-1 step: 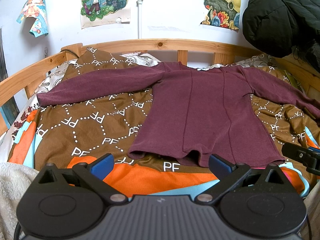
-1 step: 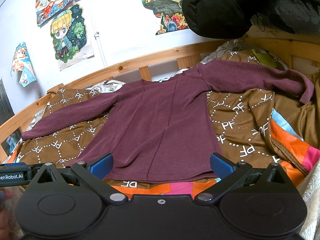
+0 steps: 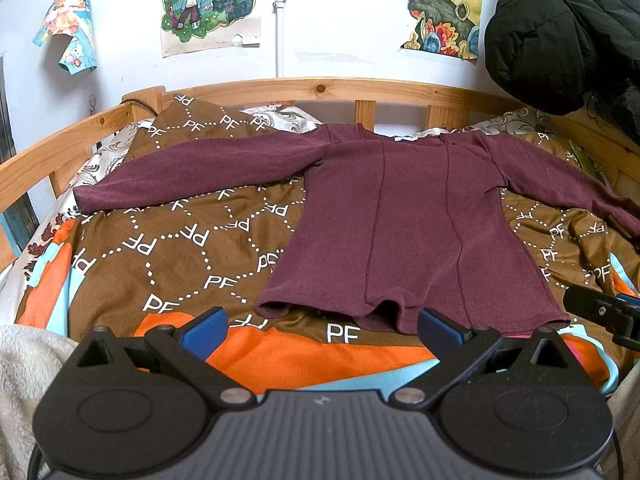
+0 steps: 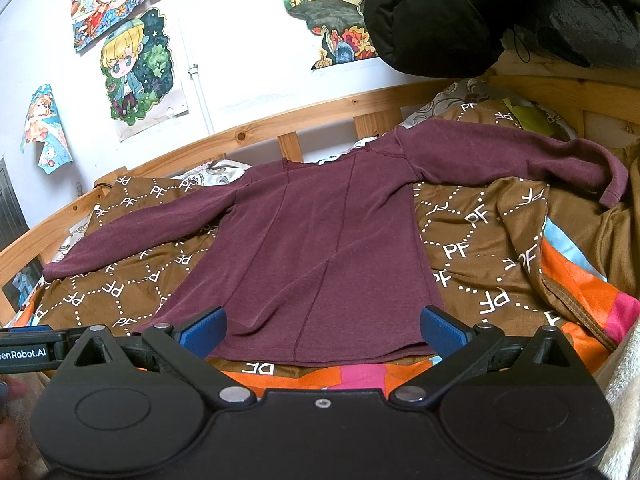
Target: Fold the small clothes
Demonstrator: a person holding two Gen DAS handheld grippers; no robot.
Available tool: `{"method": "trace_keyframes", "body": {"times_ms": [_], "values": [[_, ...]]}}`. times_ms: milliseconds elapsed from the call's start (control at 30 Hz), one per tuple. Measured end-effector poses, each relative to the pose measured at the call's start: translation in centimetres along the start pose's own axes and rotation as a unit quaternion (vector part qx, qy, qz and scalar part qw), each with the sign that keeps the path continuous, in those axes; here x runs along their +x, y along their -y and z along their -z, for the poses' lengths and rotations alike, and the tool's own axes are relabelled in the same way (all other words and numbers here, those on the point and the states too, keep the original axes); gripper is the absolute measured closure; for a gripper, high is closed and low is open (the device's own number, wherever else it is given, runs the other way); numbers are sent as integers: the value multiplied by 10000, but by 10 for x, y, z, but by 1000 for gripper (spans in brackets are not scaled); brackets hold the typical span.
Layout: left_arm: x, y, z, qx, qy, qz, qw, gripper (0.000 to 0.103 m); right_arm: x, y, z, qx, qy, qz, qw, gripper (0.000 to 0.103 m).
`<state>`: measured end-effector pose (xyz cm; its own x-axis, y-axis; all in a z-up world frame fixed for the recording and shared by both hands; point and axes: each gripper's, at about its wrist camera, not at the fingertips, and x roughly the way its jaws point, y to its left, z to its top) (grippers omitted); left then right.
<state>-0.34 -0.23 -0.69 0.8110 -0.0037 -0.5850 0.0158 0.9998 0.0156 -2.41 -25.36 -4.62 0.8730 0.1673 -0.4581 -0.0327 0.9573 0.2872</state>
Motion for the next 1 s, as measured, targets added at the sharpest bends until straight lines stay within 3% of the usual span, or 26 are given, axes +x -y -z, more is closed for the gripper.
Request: {"method": "trace_keyframes", "body": {"times_ms": [533, 633, 767, 1000], "values": [[7, 1, -3, 3, -193, -29, 9998, 1, 2, -1, 1, 17, -97, 248, 9996, 0], [13, 2, -5, 14, -386, -111, 9992, 1, 6, -1, -1, 39, -269, 471, 9985, 0], [22, -3, -11, -100, -657, 59, 9978, 1, 17, -1, -10, 112, -736, 845, 9936, 0], [44, -3, -28, -143, -994, 389, 9942, 1, 31, 6, -34, 211, -979, 980, 9901, 0]]}}
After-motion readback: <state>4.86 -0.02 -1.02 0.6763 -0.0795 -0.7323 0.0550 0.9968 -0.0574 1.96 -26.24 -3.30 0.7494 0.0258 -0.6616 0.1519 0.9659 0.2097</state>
